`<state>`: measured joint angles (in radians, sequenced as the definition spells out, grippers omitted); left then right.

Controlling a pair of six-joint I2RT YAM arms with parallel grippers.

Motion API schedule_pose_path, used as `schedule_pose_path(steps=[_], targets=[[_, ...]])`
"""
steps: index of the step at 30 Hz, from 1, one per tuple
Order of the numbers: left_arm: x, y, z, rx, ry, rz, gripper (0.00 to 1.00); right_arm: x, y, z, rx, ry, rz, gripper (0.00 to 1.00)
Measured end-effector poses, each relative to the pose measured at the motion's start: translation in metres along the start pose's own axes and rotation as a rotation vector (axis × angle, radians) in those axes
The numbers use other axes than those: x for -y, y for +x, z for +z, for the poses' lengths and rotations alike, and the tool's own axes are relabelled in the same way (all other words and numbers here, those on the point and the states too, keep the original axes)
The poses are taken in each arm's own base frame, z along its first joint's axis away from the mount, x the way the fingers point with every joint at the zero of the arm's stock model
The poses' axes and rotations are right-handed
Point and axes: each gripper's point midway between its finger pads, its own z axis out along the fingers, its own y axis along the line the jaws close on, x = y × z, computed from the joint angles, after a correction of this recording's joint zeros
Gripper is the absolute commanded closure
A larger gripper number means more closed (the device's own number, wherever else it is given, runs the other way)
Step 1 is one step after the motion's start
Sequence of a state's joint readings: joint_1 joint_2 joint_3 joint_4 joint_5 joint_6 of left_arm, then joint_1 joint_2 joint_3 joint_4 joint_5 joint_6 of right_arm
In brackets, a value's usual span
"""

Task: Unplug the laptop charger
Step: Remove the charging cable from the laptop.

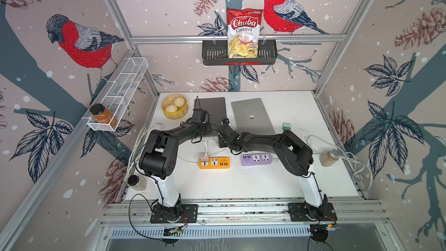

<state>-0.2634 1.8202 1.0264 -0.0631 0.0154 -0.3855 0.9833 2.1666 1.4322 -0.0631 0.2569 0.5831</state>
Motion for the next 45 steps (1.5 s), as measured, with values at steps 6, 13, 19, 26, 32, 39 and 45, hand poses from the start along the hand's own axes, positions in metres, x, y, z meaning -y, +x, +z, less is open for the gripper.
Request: schedule_pose_path(steps=[6,13,19,26,32,39,45], targets=[[0.0,-0.003,0.005,0.042,0.014,-0.004,0.73,-0.001,-0.004,0.005,0.013,0.017,-0.001,0.56],[0.0,-0.005,0.007,0.078,0.023,-0.007,0.73,-0.001,-0.007,0.009,0.024,0.027,-0.001,0.62],[0.0,-0.006,0.007,0.082,0.025,-0.006,0.73,0.001,-0.007,0.011,0.03,0.041,-0.001,0.67],[0.0,-0.005,0.007,0.083,0.026,-0.006,0.73,0.002,-0.008,0.013,0.038,0.055,-0.003,0.73],[0.001,-0.007,0.009,0.091,0.028,-0.007,0.73,0.002,-0.007,0.015,0.033,0.076,-0.012,0.78],[0.001,-0.008,0.009,0.093,0.029,-0.007,0.73,0.005,-0.007,0.014,0.036,0.099,-0.018,0.87],[0.001,-0.008,0.009,0.093,0.029,-0.008,0.73,0.006,-0.006,0.015,0.038,0.108,-0.021,0.91]])
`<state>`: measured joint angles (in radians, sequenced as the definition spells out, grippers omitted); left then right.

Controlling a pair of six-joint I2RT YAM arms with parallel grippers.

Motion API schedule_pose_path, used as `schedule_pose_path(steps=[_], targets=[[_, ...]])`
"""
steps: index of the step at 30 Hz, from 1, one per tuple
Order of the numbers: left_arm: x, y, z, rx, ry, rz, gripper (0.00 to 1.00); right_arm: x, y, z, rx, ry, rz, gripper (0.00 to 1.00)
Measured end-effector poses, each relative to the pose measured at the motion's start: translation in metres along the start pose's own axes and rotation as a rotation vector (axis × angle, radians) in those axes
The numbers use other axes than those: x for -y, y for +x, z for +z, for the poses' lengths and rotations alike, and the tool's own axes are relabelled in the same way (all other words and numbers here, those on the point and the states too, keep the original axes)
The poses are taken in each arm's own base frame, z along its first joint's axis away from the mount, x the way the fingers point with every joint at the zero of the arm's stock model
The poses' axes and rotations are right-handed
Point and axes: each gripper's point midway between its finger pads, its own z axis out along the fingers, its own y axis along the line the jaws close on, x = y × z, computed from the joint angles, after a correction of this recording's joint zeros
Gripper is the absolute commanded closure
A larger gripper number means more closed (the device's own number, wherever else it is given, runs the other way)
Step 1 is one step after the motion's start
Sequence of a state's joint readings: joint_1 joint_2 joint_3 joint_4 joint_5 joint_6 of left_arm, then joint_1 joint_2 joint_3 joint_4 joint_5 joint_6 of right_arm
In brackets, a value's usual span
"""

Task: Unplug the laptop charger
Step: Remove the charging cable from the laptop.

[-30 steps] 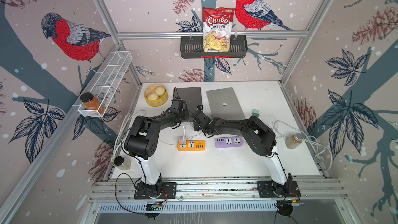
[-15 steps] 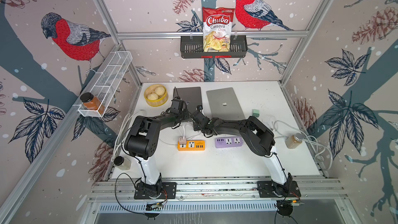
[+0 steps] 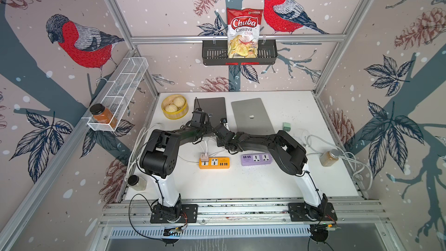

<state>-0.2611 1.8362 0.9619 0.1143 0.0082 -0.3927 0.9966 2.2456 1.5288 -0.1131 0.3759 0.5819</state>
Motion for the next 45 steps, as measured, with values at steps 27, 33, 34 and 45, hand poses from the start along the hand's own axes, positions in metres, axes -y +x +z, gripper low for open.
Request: schedule_pose_path(steps=[27,33,34,45], targets=[[0.0,-0.004,0.008,0.05,0.014,-0.027,0.73,-0.013,0.013,-0.014,0.005,0.013,-0.021,0.92],[0.0,-0.004,0.01,0.061,0.016,-0.028,0.73,-0.002,0.01,-0.015,-0.027,-0.003,0.003,0.92],[0.0,-0.005,0.011,0.063,0.017,-0.028,0.73,-0.005,0.011,-0.017,-0.034,-0.011,-0.001,0.92],[0.0,-0.004,0.002,0.06,0.02,-0.028,0.73,0.011,0.021,-0.039,-0.064,0.012,-0.006,0.9]])
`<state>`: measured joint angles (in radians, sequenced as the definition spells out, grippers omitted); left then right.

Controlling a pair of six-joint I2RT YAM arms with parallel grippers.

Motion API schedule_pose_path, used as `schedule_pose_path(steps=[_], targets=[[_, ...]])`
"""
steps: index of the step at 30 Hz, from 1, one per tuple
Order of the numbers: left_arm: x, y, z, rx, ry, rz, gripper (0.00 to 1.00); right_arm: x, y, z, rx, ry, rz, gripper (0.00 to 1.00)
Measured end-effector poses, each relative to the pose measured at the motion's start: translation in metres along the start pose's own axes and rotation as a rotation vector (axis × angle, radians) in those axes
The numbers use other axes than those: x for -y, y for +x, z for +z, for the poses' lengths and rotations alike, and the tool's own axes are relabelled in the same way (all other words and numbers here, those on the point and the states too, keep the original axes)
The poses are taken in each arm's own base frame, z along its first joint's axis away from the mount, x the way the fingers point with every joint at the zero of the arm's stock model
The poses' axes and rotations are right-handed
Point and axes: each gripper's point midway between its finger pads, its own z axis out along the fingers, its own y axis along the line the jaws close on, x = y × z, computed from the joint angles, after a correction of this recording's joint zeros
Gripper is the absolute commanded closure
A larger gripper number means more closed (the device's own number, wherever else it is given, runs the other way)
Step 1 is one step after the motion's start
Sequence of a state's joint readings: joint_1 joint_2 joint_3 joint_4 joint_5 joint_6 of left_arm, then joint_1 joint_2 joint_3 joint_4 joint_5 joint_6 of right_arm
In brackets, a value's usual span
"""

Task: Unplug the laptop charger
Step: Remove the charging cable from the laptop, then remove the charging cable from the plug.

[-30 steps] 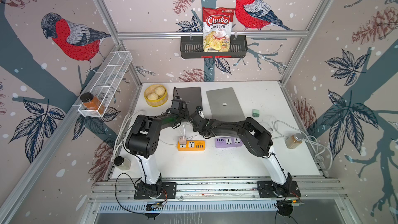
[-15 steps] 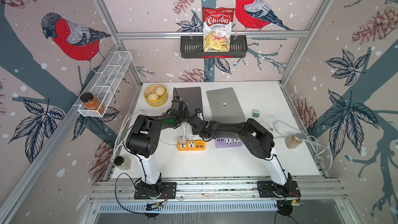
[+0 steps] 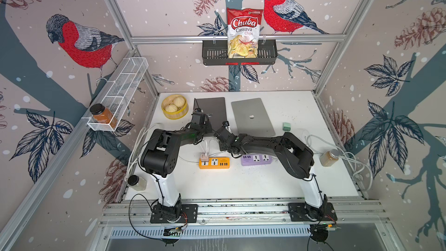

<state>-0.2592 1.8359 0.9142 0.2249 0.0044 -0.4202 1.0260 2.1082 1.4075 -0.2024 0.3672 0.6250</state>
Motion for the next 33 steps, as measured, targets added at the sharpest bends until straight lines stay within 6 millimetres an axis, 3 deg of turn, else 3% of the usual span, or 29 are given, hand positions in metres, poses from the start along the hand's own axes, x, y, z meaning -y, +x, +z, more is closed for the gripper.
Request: schedule_pose_path(steps=[6,9,14,21,26,33], targets=[[-0.001,0.011,-0.026,-0.058,-0.004,0.003,0.73,0.02,0.013,-0.003,-0.018,0.04,-0.005,0.87],[0.004,-0.001,-0.043,-0.021,0.013,0.008,0.73,0.023,0.014,-0.002,-0.02,0.043,-0.003,0.79],[0.014,-0.02,-0.075,0.05,0.043,0.01,0.7,0.021,0.015,-0.002,-0.018,0.04,-0.005,0.58],[0.016,-0.045,-0.128,0.167,0.042,-0.003,0.68,0.027,0.008,-0.022,0.011,0.033,0.004,0.5],[0.006,-0.023,-0.163,0.193,0.059,-0.054,0.67,0.022,-0.009,-0.053,0.082,0.012,0.009,0.42],[-0.005,0.021,-0.184,0.182,0.112,-0.125,0.67,-0.03,-0.009,-0.1,0.162,-0.129,-0.048,0.4]])
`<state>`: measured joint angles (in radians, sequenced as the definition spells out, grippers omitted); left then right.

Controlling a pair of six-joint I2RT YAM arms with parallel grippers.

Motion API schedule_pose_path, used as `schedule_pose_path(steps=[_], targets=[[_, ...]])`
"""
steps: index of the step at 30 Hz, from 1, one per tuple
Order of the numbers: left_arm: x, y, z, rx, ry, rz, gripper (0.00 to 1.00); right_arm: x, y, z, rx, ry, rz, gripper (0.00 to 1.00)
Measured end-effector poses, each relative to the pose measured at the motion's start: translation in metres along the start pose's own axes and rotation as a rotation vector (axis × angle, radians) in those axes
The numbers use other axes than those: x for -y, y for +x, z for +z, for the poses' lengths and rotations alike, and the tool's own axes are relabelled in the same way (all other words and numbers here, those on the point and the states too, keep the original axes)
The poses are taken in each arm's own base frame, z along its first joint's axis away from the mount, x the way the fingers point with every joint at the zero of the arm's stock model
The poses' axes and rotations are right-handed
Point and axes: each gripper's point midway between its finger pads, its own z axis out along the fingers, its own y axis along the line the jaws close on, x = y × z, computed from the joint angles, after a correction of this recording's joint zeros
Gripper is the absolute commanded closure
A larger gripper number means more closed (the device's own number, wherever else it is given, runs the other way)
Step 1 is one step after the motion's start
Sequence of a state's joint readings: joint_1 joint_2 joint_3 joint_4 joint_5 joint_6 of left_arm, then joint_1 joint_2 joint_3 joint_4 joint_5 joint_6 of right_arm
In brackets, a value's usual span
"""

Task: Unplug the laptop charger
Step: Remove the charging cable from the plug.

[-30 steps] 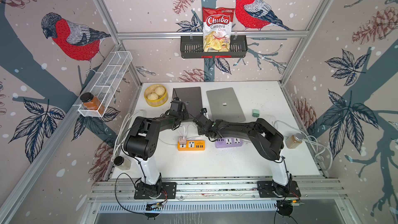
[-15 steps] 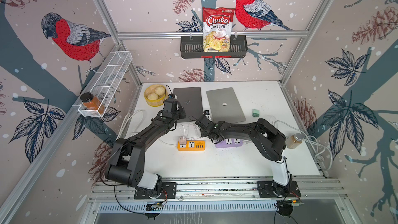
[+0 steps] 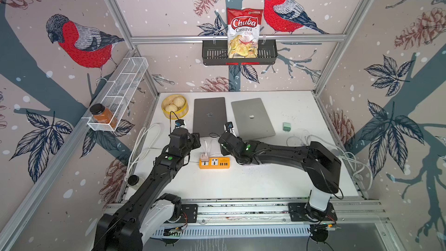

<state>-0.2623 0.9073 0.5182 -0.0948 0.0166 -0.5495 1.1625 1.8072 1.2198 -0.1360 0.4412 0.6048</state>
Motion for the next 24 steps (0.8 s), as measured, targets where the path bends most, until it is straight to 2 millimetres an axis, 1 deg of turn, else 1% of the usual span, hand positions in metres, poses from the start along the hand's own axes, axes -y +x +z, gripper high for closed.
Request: schedule_pose_path(steps=[4,8,11,13,17,21,24], targets=[[-0.008,0.023,-0.005,-0.035,0.013,-0.029,0.66,-0.031,0.009,-0.013,0.009,-0.08,-0.026,0.44],[-0.009,0.035,-0.006,-0.065,0.031,-0.054,0.67,-0.057,0.017,-0.021,0.014,-0.13,-0.051,0.45],[-0.008,0.042,-0.008,-0.084,0.048,-0.077,0.67,-0.07,0.022,-0.027,0.017,-0.157,-0.065,0.45],[-0.01,0.047,-0.009,-0.093,0.046,-0.085,0.67,-0.072,0.022,-0.026,0.026,-0.172,-0.06,0.46],[-0.016,0.058,-0.009,-0.127,0.029,-0.114,0.69,-0.066,0.033,-0.022,0.015,-0.185,-0.062,0.47],[-0.022,0.073,-0.008,-0.158,0.026,-0.153,0.7,-0.07,0.044,-0.023,0.004,-0.254,-0.128,0.47],[-0.024,0.079,-0.009,-0.169,0.027,-0.171,0.7,-0.066,0.048,-0.025,0.018,-0.304,-0.205,0.48]])
